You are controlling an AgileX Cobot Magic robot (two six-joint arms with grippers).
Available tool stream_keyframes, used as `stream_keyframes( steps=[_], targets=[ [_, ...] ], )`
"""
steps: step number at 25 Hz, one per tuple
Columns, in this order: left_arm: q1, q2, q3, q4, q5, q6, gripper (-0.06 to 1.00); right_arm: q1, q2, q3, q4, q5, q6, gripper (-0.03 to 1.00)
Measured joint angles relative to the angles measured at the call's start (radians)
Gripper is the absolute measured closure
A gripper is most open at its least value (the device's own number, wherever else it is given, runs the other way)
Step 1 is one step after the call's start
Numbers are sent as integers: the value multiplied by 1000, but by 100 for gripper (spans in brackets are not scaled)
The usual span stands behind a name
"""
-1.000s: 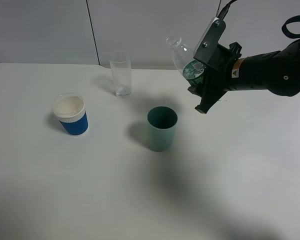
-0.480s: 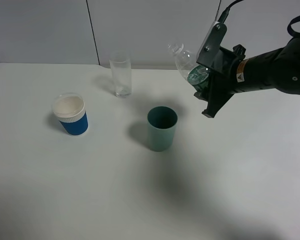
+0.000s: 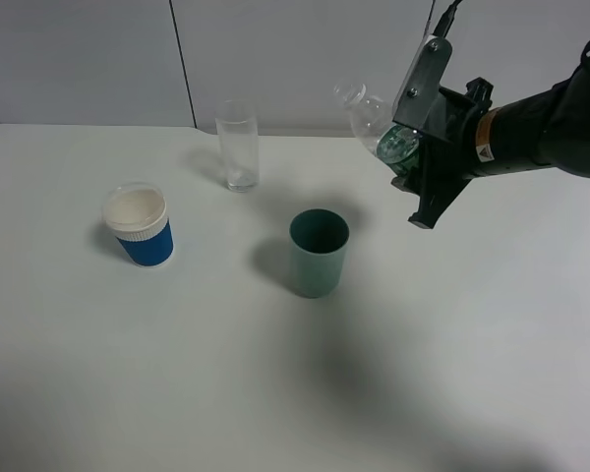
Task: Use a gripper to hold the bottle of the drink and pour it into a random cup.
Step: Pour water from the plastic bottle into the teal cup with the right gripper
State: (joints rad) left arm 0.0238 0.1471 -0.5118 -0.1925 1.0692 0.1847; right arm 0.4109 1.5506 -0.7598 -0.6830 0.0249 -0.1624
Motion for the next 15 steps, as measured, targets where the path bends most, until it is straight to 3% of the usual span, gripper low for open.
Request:
stream_keyframes(
  steps=[15],
  targets=[
    [0,0,0,0,0,0,-5,72,-13,0,-237,122,168,43]
  ],
)
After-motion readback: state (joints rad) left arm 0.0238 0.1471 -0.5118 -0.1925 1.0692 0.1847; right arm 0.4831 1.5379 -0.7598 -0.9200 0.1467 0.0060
